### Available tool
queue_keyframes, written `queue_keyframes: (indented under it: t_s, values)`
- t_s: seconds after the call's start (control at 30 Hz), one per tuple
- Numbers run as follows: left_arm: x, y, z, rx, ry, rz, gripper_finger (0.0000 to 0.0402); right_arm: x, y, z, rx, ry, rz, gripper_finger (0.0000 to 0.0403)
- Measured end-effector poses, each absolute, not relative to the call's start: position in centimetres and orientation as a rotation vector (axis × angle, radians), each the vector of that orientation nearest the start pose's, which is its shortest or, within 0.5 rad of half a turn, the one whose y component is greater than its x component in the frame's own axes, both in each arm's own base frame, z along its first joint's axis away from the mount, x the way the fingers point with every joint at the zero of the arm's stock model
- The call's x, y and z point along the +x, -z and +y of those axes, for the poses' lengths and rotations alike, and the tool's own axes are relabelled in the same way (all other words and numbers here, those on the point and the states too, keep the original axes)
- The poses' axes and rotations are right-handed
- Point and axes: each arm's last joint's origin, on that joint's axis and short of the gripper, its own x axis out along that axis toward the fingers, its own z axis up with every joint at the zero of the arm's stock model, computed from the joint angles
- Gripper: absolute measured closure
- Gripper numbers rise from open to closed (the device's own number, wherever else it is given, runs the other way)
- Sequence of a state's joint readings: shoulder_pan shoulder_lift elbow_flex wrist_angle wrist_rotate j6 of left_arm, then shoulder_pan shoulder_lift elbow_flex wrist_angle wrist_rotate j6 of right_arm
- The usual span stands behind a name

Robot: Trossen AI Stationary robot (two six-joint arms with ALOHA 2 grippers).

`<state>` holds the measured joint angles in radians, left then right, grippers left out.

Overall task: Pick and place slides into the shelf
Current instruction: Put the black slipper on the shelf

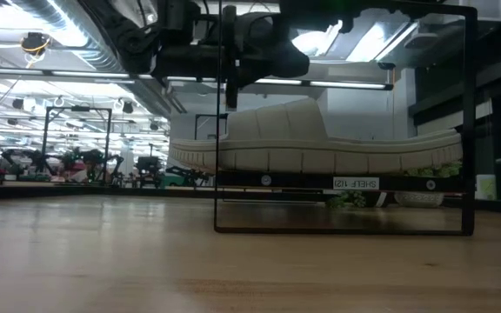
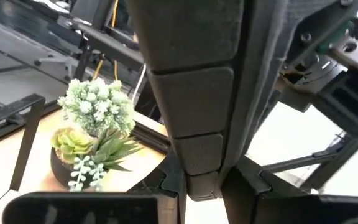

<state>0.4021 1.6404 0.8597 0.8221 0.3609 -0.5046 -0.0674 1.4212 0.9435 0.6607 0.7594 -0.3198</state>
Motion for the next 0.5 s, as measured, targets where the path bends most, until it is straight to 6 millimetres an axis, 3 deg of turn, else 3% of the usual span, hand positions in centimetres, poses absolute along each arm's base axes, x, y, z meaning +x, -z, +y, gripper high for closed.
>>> queue_keyframes:
  t_s: [0.3,0.5]
  values:
    - [30.8,-26.0,13.9,-0.488,0.01,-0.052,0.0342,31.0,-31.5,-2.6,-0.259,0.891,0.05,0.0272]
    - [29.4,-26.1,14.1,-0.521,0.096,0.085,0.0343,30.5,-32.0,-1.3,-0.303,0.856,0.073,0.0256]
